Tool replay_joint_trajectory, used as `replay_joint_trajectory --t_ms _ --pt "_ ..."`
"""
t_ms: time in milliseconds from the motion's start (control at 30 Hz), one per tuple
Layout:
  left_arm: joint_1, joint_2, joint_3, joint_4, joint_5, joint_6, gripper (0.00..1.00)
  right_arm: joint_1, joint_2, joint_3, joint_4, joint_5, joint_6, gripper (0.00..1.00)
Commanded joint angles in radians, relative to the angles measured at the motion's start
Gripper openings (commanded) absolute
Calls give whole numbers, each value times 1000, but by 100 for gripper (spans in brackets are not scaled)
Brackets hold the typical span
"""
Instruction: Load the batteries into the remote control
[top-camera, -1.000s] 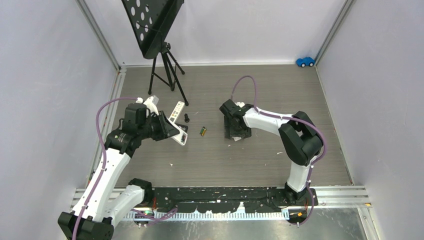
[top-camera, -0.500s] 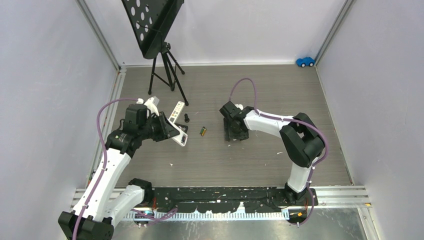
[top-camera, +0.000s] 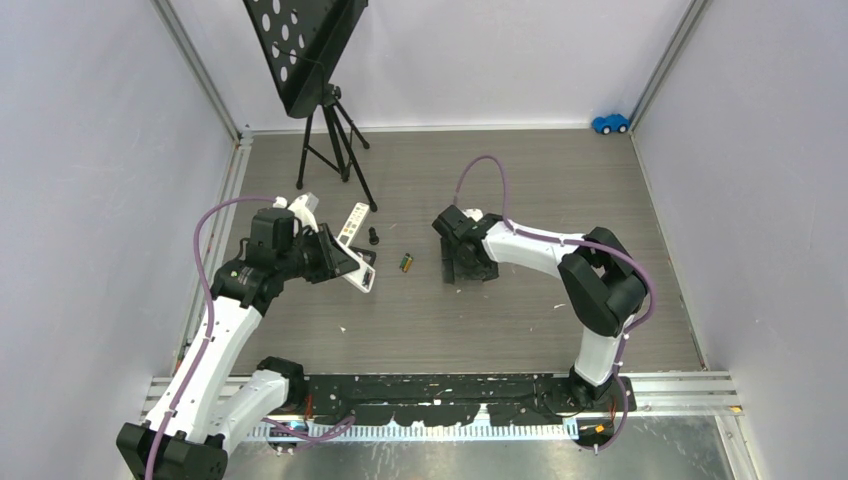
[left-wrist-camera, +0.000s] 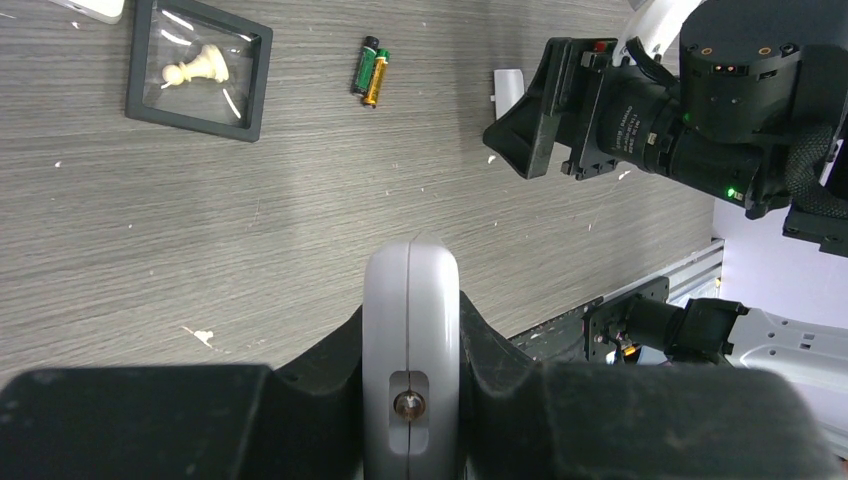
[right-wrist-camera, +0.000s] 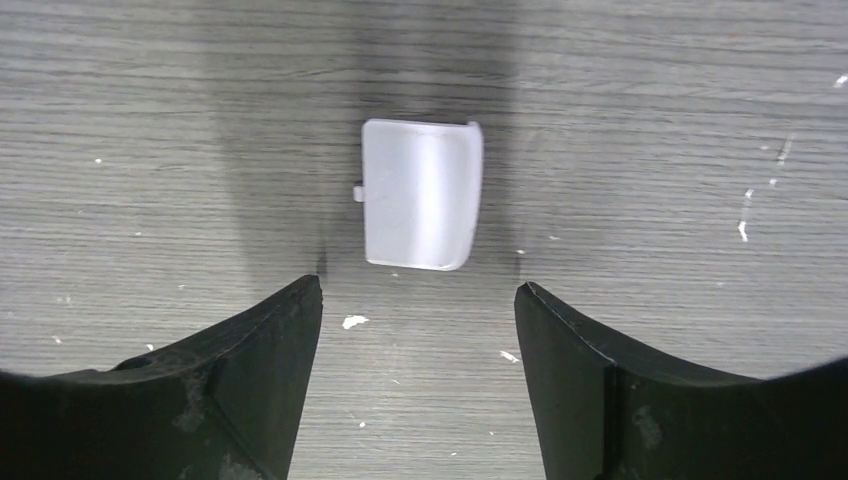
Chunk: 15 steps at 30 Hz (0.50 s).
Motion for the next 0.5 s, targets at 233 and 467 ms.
replay_joint_trajectory --t_ms 233,467 --pt "2 0 13 56 15 2 0 -19 18 57 34 16 -37 76" --pt "2 -3 14 55 12 0 0 -53 55 78 24 -42 -33 65"
